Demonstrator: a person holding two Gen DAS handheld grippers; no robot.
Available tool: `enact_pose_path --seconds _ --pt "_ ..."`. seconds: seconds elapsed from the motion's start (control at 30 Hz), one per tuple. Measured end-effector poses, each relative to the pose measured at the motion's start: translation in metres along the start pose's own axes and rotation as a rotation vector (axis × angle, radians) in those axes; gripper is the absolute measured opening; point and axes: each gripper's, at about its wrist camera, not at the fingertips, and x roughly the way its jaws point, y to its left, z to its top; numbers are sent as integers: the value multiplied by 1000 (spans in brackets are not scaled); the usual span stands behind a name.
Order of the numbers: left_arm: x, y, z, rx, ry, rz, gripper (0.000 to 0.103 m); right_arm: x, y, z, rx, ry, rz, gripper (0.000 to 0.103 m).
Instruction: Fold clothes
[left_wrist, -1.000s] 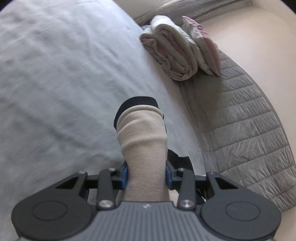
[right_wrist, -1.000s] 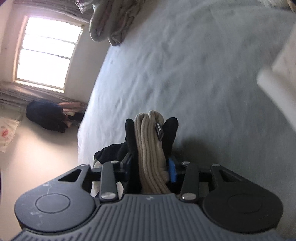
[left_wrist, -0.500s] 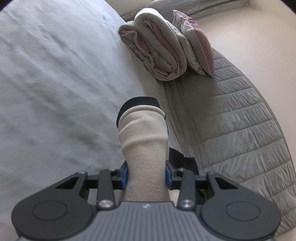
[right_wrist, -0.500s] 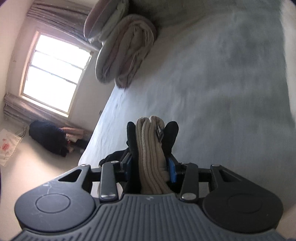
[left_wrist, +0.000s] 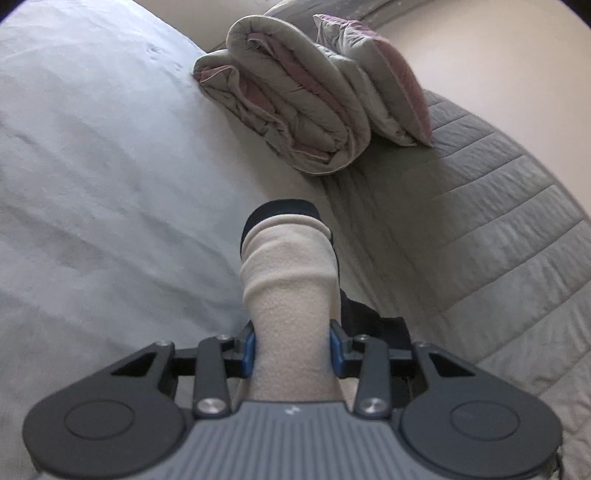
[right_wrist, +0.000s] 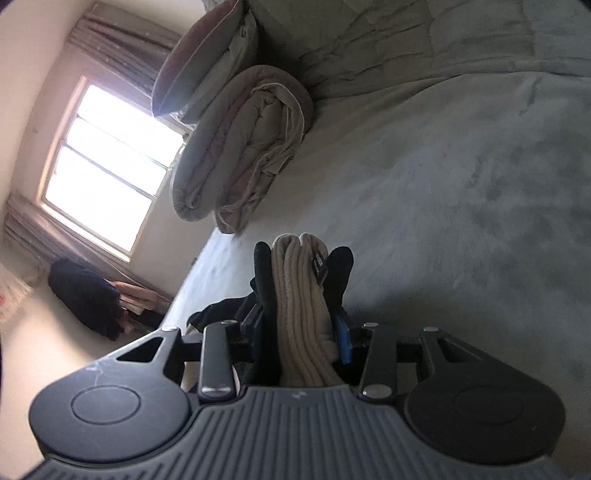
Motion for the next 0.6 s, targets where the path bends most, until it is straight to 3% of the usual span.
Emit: enact_pose_path --seconds 0.13,0.2,0.3,0.43,0.5,0.6 --pt "16 13 -8 38 -14 46 48 15 -10 -7 -82 -9 -73 49" --pt "16 9 -9 92 -25 65 52 18 -13 -9 -114 -22 -100 57" --pt "10 -2 -6 181 -51 100 55 14 -2 -6 -188 -46 -123 58" --pt "-3 -27 -4 315 -216 172 55 1 23 -6 -342 -156 -138 58" --pt "-7 -35 -3 340 -262 165 55 2 36 -12 -439 -189 -132 47" --pt "5 -42 -1 392 -232 155 50 18 52 -25 -588 -188 -146 33"
